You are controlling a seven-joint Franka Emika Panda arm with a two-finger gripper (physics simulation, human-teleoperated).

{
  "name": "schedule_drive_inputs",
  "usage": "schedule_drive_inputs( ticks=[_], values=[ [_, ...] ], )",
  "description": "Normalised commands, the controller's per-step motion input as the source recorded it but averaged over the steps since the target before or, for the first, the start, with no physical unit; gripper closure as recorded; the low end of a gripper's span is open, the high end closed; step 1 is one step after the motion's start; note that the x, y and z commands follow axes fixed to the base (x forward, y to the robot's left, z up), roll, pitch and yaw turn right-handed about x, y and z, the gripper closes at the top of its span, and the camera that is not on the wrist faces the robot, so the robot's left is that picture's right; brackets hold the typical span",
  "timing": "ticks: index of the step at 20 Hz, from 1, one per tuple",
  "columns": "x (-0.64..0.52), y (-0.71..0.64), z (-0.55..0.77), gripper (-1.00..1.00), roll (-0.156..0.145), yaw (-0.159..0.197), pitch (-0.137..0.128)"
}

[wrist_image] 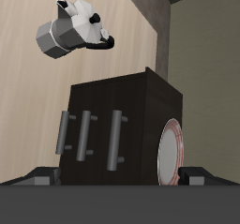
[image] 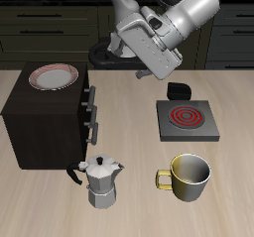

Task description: Open the top drawer of the wooden cabinet

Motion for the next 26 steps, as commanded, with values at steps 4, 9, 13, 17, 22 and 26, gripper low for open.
schedule_drive_inputs(
  ticks=[4,9,13,17,22,26],
  values=[
    [0.08,0.12,-0.07,-1.00,-0.002,0.012,-0.008],
    [0.15,0.23,-0.23,-1.00,-0.007,-0.007,0.041],
    [-0.02,0.22,-0.20,-1.00,0.026,0.004,0.024],
    [0.11,-0.01,-0.24,-1.00,-0.043,-0.033,0.056],
    [0.08,-0.21,-0.11,-1.00,-0.074,-0.048,0.030],
    [0.07,-0.17,-0.10,-1.00,-0.041,-0.045,0.046]
  ],
)
